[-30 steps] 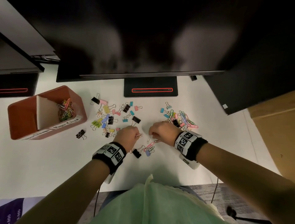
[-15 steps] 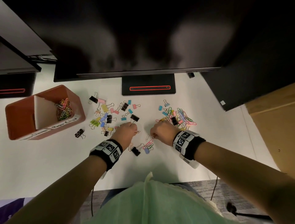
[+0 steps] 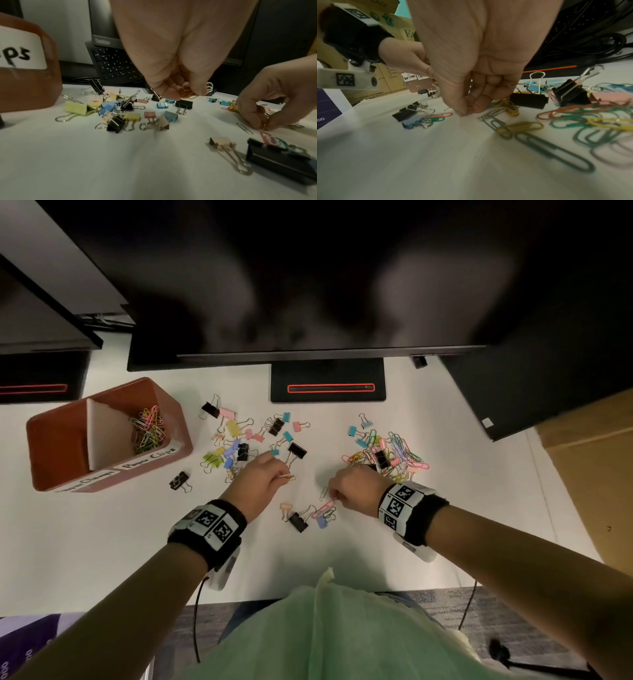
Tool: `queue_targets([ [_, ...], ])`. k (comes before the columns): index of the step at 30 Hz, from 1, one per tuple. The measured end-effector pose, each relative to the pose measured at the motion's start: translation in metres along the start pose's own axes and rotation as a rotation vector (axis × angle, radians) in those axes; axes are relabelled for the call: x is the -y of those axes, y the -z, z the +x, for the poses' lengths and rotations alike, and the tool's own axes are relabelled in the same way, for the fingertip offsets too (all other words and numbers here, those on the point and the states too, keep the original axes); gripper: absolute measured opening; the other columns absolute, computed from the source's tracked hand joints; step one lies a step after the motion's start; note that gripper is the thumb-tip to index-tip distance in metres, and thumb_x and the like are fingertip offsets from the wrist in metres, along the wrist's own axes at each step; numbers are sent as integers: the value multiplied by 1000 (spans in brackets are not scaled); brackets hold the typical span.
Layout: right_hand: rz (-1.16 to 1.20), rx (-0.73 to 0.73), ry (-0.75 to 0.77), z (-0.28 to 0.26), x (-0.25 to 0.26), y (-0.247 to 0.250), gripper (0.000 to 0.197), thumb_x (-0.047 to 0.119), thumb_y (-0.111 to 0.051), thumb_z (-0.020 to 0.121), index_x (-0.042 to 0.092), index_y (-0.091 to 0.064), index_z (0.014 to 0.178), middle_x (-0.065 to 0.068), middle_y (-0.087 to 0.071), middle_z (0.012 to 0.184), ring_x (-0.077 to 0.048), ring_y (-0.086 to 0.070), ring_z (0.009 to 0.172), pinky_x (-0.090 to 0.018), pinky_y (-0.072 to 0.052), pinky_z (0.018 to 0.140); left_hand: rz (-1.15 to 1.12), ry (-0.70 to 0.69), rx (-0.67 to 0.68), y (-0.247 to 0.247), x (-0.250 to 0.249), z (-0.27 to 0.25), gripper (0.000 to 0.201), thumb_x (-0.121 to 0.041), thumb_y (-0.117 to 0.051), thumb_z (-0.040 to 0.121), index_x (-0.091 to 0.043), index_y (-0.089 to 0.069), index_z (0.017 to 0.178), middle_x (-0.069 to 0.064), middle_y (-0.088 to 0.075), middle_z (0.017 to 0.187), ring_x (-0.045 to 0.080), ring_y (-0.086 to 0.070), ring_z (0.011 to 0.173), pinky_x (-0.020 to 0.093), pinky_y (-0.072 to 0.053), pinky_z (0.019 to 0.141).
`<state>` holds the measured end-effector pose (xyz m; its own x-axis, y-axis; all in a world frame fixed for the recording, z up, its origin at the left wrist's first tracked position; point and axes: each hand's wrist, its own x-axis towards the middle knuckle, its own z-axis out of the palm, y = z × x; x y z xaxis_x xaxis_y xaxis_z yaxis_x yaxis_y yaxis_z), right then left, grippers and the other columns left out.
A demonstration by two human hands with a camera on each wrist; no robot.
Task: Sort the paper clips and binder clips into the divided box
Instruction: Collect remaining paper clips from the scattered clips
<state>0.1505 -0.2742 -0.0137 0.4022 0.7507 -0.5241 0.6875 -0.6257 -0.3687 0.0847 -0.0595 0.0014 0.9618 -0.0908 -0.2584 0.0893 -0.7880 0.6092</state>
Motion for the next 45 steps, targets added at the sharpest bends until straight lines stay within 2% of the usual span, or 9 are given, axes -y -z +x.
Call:
queue_targets([
  [6,165,-67,50,-6,-2,2,16,13,-55,89,7,-65,100,-11,-57,109,-29,-60,93,-33,-48,83,-33,-35,65,-2,-1,-16,9,-12,-60,87,-6,-63,92,-1,-51,86,15,-51,78,25,-42,72],
  [10,138,-44,117,-6,12,-5,26,20,-55,90,13,-59,115,-11,-62,103,-30,-60,94,-39,-49,82,-61,-57,168,-9,-1,-25,8,-19,-62,86,-13,-64,90,-13,-46,78,0,-46,71,9,-35,65],
  [13,31,-30,109,0,16,-10,28,23,-51,91,15,-58,117,-12,-62,105,-32,-60,97,-40,-50,81,-63,-82,263,-17,-4,-31,13,-21,-62,86,-14,-67,95,-10,-50,83,-2,-45,72,6,-33,66],
  [17,119,-86,45,6,11,-5,20,22,-54,91,12,-65,105,-12,-57,106,-32,-58,97,-39,-48,82,54,-125,367,-27,-3,-35,23,-25,-56,90,-15,-67,107,2,-57,96,11,-50,88,18,-35,76],
  [22,169,-215,29,9,4,-3,13,13,-62,85,5,-69,92,-13,-56,110,-30,-52,98,-37,-46,86,67,-102,225,-26,4,-30,21,-23,-55,90,-13,-68,104,7,-60,94,22,-54,92,26,-43,81],
  [28,227,-147,-30,9,1,6,15,12,-54,90,6,-64,99,-13,-64,102,-27,-54,101,-34,-43,89,48,-127,63,-21,-1,-18,15,-10,-61,85,-8,-66,100,8,-60,89,22,-55,83,32,-48,75],
  [37,224,-71,-101,8,-1,8,23,12,-49,92,6,-66,106,-14,-59,110,-29,-57,102,-32,-43,85,146,-168,419,-47,-32,-9,31,-24,-53,91,-8,-59,117,12,-59,108,25,-53,103,32,-41,88],
  [41,203,-95,-110,6,-5,9,23,14,-49,93,6,-66,106,-13,-59,109,-28,-57,101,-33,-44,85,132,-149,418,-54,-35,-9,26,-25,-55,90,-5,-65,104,12,-58,101,24,-55,94,35,-43,84],
  [45,219,-116,-135,3,-13,13,22,16,-49,93,7,-66,105,-13,-60,107,-29,-58,99,-35,-46,86,70,-100,354,-58,-34,-8,24,-24,-54,91,-3,-62,102,10,-56,105,21,-54,95,20,-34,81],
])
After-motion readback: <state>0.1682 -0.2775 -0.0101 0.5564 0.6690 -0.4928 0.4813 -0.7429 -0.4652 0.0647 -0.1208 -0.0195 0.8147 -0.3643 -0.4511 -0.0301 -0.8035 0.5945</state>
